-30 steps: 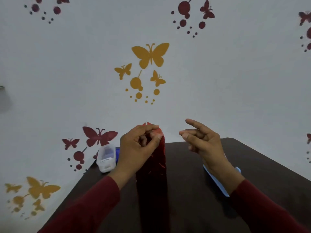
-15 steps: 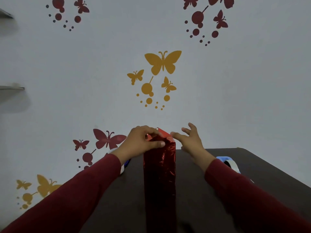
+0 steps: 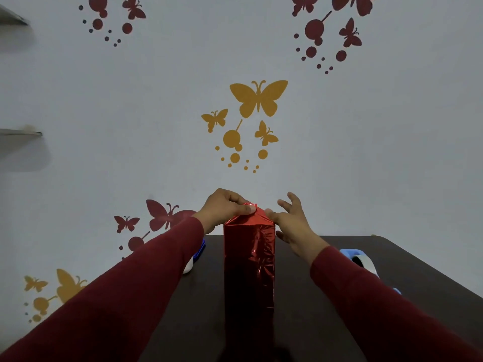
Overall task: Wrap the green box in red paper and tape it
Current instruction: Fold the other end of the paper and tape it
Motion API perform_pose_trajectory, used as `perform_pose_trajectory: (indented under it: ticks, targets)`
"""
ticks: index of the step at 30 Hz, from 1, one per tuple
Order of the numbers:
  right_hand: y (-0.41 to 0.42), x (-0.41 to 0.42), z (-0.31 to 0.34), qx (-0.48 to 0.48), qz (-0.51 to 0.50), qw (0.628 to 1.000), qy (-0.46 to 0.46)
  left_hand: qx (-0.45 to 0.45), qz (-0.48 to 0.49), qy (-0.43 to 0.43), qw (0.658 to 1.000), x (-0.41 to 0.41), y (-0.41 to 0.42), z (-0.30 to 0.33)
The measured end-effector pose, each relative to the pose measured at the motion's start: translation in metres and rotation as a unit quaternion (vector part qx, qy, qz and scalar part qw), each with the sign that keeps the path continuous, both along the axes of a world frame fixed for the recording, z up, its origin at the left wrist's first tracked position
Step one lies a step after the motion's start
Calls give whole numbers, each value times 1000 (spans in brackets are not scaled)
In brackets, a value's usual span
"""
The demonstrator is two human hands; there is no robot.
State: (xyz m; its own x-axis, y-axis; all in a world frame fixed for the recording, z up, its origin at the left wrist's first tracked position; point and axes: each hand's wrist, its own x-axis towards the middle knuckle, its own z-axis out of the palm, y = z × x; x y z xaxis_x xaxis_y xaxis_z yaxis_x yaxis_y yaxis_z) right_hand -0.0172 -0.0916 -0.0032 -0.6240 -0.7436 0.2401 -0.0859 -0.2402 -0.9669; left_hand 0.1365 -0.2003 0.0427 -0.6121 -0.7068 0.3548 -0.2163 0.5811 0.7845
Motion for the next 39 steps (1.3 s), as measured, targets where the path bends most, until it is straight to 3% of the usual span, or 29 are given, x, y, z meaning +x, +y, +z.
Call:
perform_pose_trajectory:
  ticks: [7, 12, 15, 18, 28, 34, 39]
  targets:
    - [-6, 2, -2, 12, 6, 1000, 8, 75, 62, 43, 994, -5, -16, -17]
    - [-14, 5, 3, 26, -13, 999, -40, 175, 114, 96, 973, -10, -13, -29]
    - [-16, 4, 7, 33, -17, 998, -55, 292, 76, 188, 935, -6, -4, -27]
    - [-17, 4, 6, 39, -16, 998, -47, 384, 32, 203, 900, 0, 8, -35]
    - [-8, 10, 11, 20, -11, 999, -48, 411, 106, 295, 856, -7, 26, -51]
    - [18, 13, 37, -30, -43, 995, 80, 409, 104, 317, 849, -6, 26, -53]
    - [21, 22, 61, 51, 11, 991, 125, 405, 101, 314, 853, -7, 29, -54]
